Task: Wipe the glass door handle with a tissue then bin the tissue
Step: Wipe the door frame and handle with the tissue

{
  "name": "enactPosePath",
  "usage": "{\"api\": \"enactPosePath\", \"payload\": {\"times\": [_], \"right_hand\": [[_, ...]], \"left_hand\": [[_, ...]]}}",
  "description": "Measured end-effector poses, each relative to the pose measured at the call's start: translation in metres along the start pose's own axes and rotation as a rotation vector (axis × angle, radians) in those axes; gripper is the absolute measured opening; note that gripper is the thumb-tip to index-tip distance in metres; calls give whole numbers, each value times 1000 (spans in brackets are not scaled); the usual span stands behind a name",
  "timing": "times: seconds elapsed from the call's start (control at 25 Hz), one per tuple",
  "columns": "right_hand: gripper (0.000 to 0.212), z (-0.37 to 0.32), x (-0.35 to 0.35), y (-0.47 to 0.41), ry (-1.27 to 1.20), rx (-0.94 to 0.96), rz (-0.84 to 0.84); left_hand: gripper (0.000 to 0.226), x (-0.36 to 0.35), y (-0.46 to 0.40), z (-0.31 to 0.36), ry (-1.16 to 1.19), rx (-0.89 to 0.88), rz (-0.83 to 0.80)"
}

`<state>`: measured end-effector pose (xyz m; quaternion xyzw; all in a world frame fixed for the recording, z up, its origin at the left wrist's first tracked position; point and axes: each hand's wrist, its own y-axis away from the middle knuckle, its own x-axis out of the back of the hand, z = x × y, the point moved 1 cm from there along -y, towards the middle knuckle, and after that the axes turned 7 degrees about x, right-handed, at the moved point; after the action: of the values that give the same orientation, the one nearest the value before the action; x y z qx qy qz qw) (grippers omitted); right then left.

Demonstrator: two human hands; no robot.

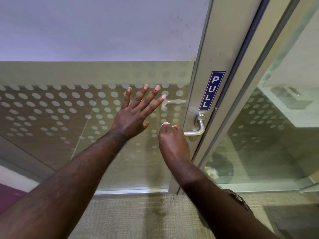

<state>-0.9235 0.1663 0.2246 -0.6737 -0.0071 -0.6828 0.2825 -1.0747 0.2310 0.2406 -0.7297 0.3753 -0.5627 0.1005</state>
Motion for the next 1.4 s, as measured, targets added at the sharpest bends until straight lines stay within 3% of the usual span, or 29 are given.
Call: {"api": "enactPosePath", "payload": {"times": [0.16,0.36,0.64,0.76,1.0,1.4], "right_hand": [[18,-9,15,-24,-144,-139,-180],[13,-1,21,-48,-275,-297,-305],[12,-12,15,-42,-6,99,-311],[18,-2,6,-26,67,164,-240],[53,2,-5,-2,74,77,-133],[61,42,-18,24,6,242,68]], "left_hand": [[137,-2,0,-1,-15,-1,3],[138,-3,0,-2,-14,7,12],[139,-3,-1,-2,-23,13,18],[139,-5,-1,-2,-25,12,17],[136,-5,0,-4,-14,-1,18],[135,-8,-1,-5,-31,-5,40]]}}
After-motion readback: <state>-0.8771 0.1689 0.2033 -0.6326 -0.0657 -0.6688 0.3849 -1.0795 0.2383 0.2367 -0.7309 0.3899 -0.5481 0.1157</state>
